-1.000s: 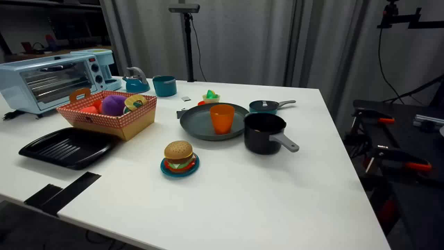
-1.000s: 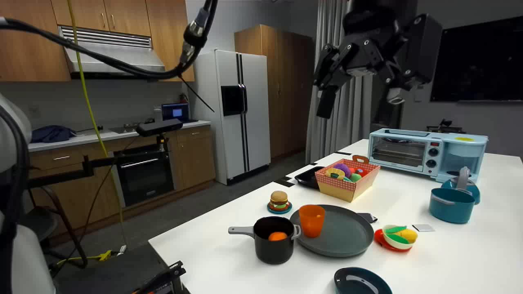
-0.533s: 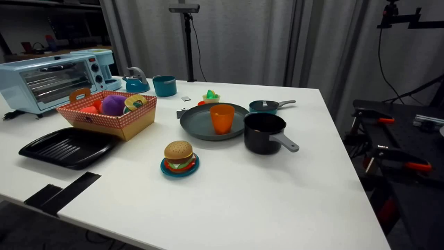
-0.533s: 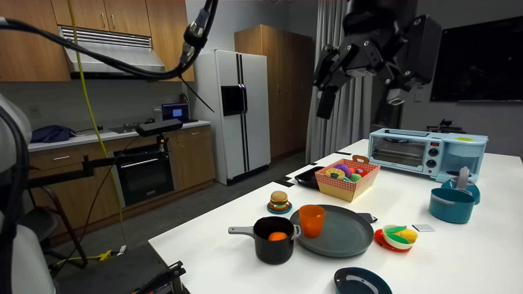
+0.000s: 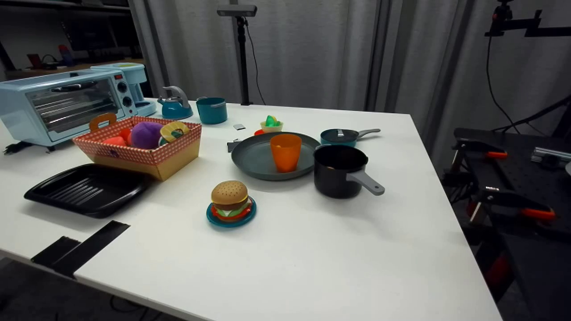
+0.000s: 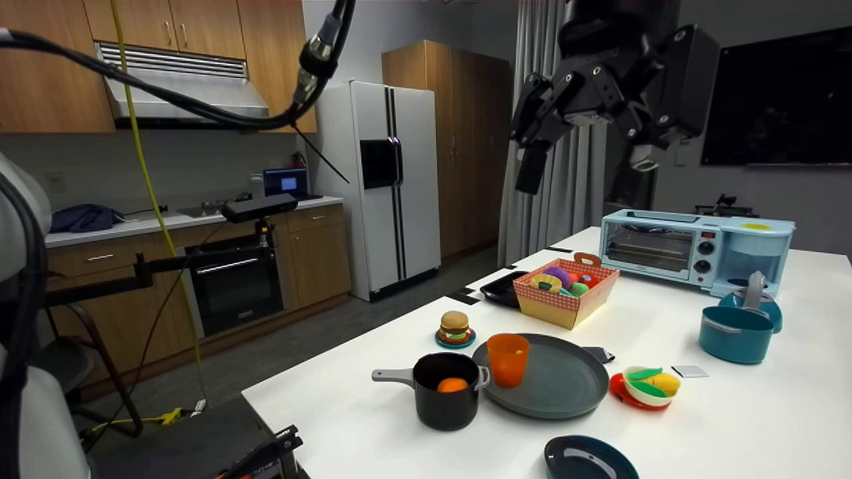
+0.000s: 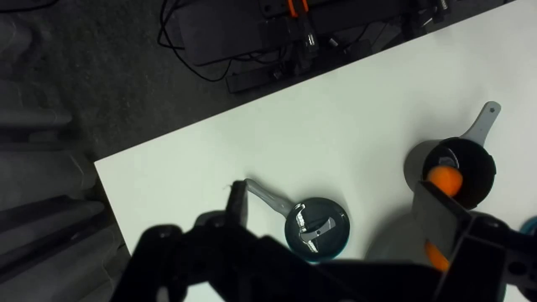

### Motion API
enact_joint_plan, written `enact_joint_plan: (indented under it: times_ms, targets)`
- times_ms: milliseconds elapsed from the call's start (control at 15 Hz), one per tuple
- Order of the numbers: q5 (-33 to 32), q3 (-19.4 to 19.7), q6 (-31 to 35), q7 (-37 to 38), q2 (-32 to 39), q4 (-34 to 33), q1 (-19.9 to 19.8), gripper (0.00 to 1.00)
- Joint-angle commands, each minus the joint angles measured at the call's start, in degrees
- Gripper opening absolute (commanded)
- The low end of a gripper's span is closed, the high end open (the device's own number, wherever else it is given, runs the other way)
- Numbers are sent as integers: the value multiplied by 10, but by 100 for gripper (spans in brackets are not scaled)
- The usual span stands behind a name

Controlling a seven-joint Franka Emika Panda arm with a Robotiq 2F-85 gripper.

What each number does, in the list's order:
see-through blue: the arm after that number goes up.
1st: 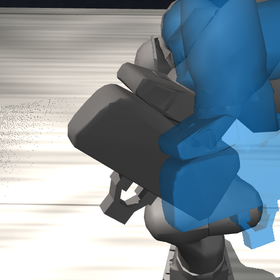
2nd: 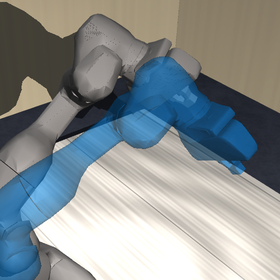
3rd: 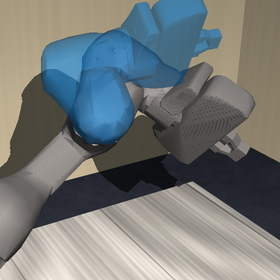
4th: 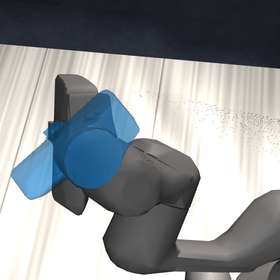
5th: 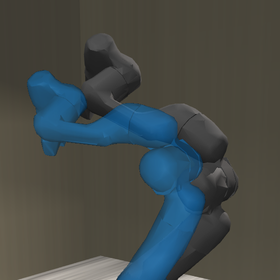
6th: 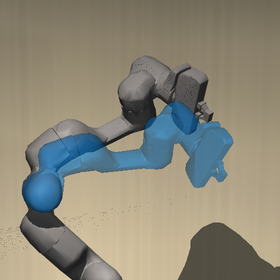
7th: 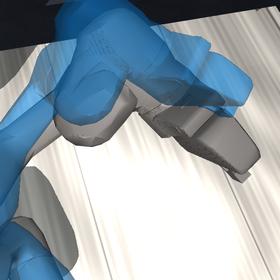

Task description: Pour the contents of the cup into the pot

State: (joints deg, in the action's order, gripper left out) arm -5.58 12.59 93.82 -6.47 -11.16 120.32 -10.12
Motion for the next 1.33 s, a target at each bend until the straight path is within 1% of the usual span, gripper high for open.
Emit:
enact_joint_plan:
  times_ms: [0, 333, 533, 733, 933, 1267]
  targets:
    - [0, -2, -1, -1, 1, -1, -3, 100]
    - [1, -4, 3, -4, 7, 0, 0, 100]
    - [-8, -13, 19, -4, 18, 6, 6, 100]
    - [-13, -28, 45, 1, 29, 15, 12, 100]
    - [-5, -38, 76, -7, 41, 23, 18, 100]
    - [20, -42, 144, -27, 59, 35, 24, 100]
